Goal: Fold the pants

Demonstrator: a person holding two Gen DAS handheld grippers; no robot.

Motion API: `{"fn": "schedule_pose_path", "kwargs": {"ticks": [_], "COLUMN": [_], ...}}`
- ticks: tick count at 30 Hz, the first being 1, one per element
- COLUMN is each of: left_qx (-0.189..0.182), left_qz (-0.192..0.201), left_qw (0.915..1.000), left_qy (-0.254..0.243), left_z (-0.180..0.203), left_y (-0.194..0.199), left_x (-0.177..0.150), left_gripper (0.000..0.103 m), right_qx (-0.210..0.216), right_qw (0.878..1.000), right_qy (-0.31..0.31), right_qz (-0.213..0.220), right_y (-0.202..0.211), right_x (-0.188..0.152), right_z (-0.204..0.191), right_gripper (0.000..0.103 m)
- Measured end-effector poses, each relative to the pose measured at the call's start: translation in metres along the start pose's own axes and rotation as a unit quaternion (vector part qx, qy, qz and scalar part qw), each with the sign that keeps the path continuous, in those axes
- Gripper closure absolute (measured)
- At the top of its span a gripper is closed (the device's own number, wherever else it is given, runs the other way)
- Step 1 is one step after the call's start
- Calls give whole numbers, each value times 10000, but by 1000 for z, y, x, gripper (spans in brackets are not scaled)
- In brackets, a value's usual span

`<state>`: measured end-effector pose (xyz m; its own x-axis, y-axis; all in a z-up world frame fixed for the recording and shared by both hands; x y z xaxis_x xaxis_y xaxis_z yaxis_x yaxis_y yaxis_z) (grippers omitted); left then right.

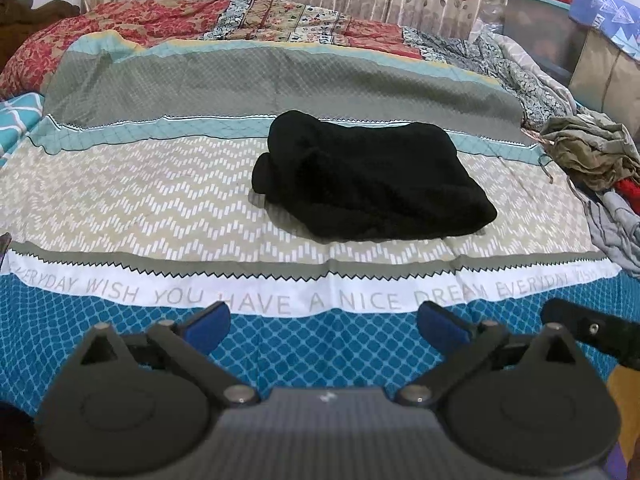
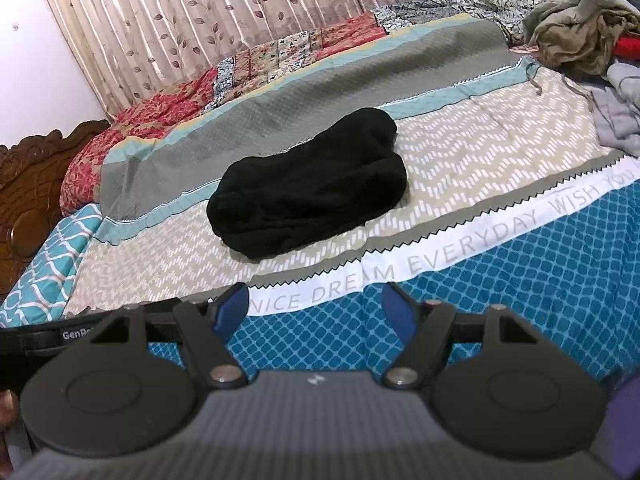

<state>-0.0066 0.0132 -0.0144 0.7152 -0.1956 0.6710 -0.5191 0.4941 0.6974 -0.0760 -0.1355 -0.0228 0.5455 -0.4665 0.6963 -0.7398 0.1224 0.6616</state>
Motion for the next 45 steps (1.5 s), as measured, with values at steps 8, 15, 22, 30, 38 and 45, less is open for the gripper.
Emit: {"fn": "schedule_pose_path", "kwargs": {"ticks": [8, 15, 22, 30, 38, 45], "left_qx": [151, 160, -113, -64, 280, 388], "left_qz": [-46, -78, 41, 269, 38, -111], "left_qw": [9999, 9998, 9989, 9939, 9963, 9988], "left_qy": [0, -16, 450, 1070, 809, 291], "left_z": [-2, -3, -28, -73, -72, -44], "left_y": [2, 0, -4, -22, -57, -50], "left_x": [-7, -9, 7, 60, 76, 49], "left_gripper": [0, 0, 0, 0, 0, 0], "right_qx": [-6, 18, -9, -73, -69, -59], "right_qw": [9997, 9996, 9993, 9971, 9948, 9966], "right_qy": [-165, -208, -240, -620, -798, -499], "right_qz": [-178, -198, -274, -431, -632, -655], "right_y": [-3, -3, -11, -38, -64, -62], "right_x": [-9, -11, -8, 7, 15, 15], "right_z": [5, 5, 16, 46, 59, 46], "right_gripper": [27, 27, 27, 27, 27, 27]}}
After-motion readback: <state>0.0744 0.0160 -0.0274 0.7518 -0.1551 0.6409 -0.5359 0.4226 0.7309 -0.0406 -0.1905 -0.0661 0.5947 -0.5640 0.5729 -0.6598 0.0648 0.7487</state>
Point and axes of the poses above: each gripper's, at about its wrist camera, not at the fingertips, and y roughly against the way its jaws point, z to its right, x to its top, the point moved 10 cm from there along -y, roughly the way its jaws point, and after that the axes turned 12 degrees about -x, right-handed, at the moved point
